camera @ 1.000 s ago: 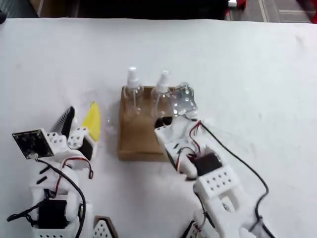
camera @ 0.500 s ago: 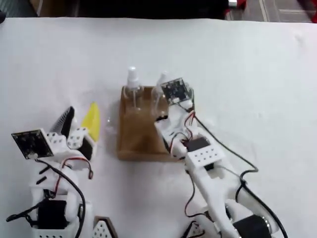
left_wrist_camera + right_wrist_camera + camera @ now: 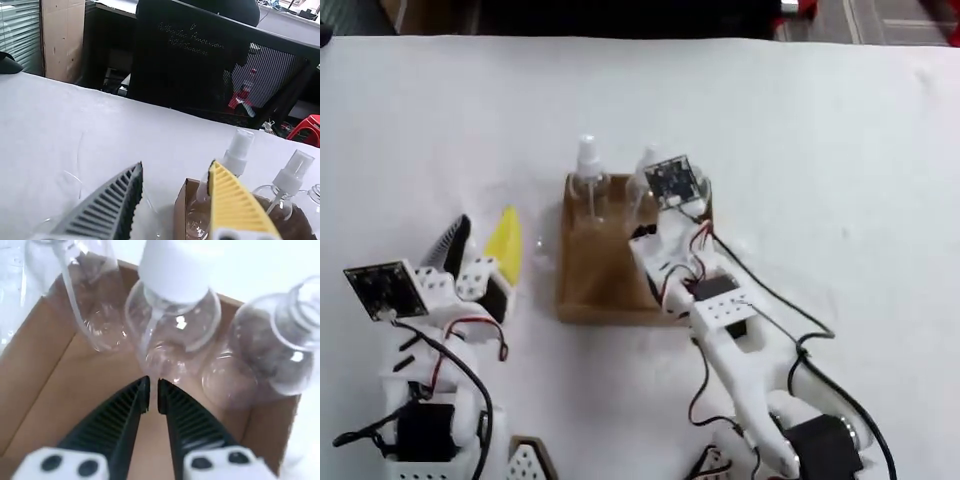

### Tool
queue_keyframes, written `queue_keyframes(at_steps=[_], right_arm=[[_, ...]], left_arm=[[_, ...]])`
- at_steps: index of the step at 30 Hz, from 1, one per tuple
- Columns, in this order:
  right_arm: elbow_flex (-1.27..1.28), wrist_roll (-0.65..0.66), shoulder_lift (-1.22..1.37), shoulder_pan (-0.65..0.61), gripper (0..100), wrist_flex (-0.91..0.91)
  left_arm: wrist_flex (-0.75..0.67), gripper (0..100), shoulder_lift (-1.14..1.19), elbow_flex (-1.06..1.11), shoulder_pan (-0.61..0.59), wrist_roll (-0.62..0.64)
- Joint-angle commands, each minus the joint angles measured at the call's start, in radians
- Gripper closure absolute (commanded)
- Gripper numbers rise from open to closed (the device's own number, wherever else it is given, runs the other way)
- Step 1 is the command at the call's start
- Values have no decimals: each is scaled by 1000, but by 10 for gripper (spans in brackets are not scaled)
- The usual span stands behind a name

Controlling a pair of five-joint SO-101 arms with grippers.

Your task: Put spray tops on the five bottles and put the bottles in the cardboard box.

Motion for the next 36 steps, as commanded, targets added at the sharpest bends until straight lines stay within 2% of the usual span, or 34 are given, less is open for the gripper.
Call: queue_keyframes(at_steps=[1,32,36], right_arm=[[-49,3,24,5,983,-61],[-49,3,42,2,983,-94],[-103,3,111,4,983,-85]], left_arm=[[-20,797,-10,-3,-5,5],[-20,797,-10,-3,-5,5],[-20,797,-10,-3,-5,5]])
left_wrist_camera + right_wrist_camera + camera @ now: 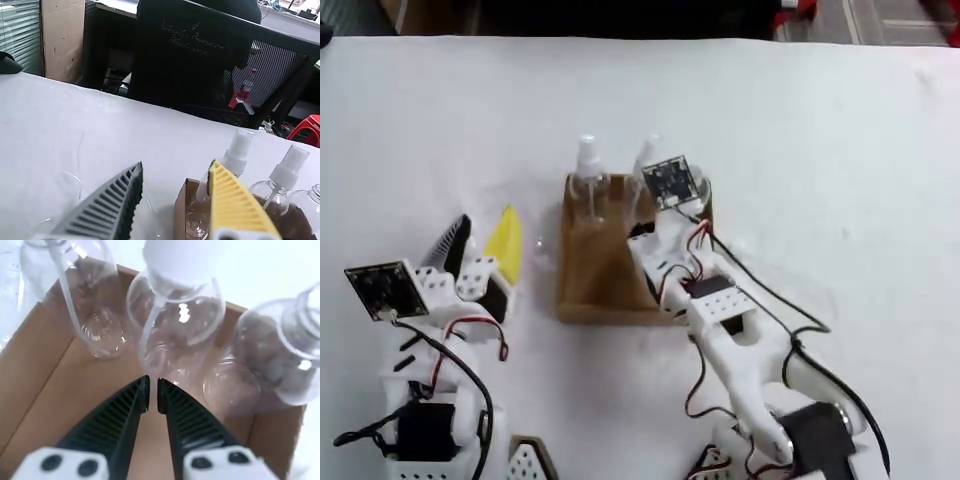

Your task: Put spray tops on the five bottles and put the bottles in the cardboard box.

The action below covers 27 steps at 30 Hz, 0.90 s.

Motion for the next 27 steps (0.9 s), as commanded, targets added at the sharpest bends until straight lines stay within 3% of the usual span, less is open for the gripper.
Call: queue_keyframes(at_steps=[1,7,18,27], right_arm=[[-118,3,73,4,983,-7],[-213,3,133,5,983,114],[-213,3,130,4,983,125],[-100,3,-45,2,983,165]], left_arm=[[-20,797,-10,-3,-5,5],[-20,797,-10,-3,-5,5],[-20,797,-10,-3,-5,5],[-28,797,-10,11,-4,5]])
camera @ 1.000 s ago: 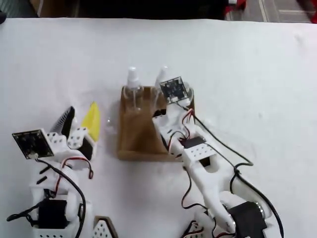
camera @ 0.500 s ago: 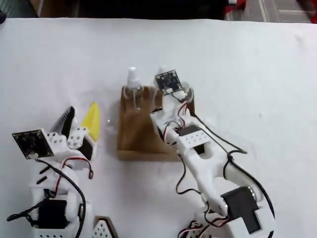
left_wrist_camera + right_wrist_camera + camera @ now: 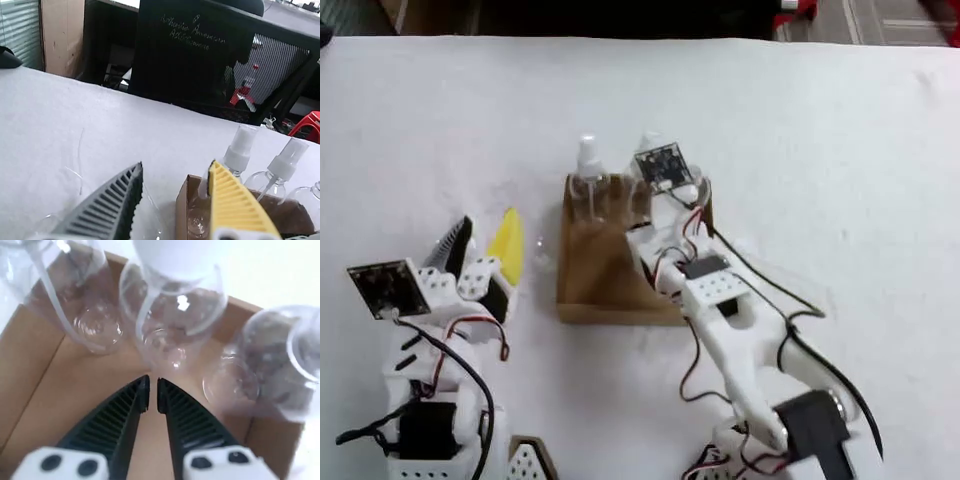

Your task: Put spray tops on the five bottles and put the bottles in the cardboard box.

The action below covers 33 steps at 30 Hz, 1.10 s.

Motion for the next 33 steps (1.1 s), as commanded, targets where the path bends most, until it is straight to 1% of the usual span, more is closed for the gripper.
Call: queue_keyframes(at_steps=[1,5,10,17,19,21,24,29,33], right_arm=[[48,3,-136,2,983,4],[112,3,-236,2,983,7],[207,3,-435,5,983,30],[219,3,-796,27,983,289],[221,3,-923,74,983,348],[222,-3,-1032,150,983,383],[253,-8,-1124,262,983,374],[265,-104,-1072,371,983,302],[262,-121,-944,460,983,183]], left_arm=[[-28,797,-7,-8,-4,5],[-28,797,-7,-8,-4,5],[-28,797,-7,-6,-5,5],[-26,797,-7,-6,-5,5],[-23,797,-7,-6,-5,5],[-23,797,-7,-6,-5,5],[-23,797,-7,-6,-5,5],[-21,797,-7,-5,-5,5],[-21,797,-7,-5,-5,5]])
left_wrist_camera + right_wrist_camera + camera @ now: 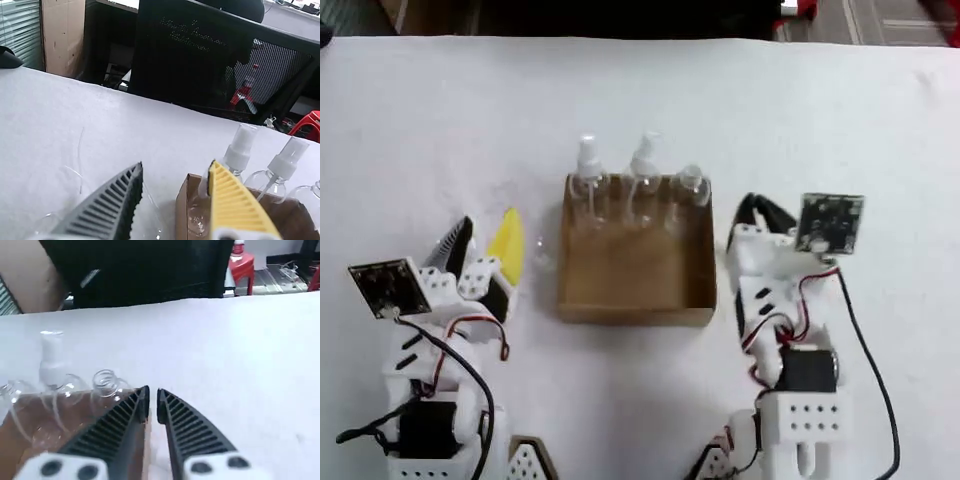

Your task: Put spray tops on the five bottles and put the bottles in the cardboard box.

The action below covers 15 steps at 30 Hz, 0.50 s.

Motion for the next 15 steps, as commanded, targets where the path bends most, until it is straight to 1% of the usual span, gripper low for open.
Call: queue_keyframes(at_steps=[1,3,7,12,15], right_arm=[[-21,-23,145,99,983,-139],[-55,-26,240,122,983,-174],[-155,-84,463,143,983,-188],[-288,-83,708,148,983,-188],[-334,-83,789,148,983,-188]], left_arm=[[-20,797,-12,-5,-5,5],[-20,797,-12,-5,-5,5],[-20,797,-12,-5,-5,5],[-20,797,-12,-5,-5,5],[-20,797,-12,-5,-5,5]])
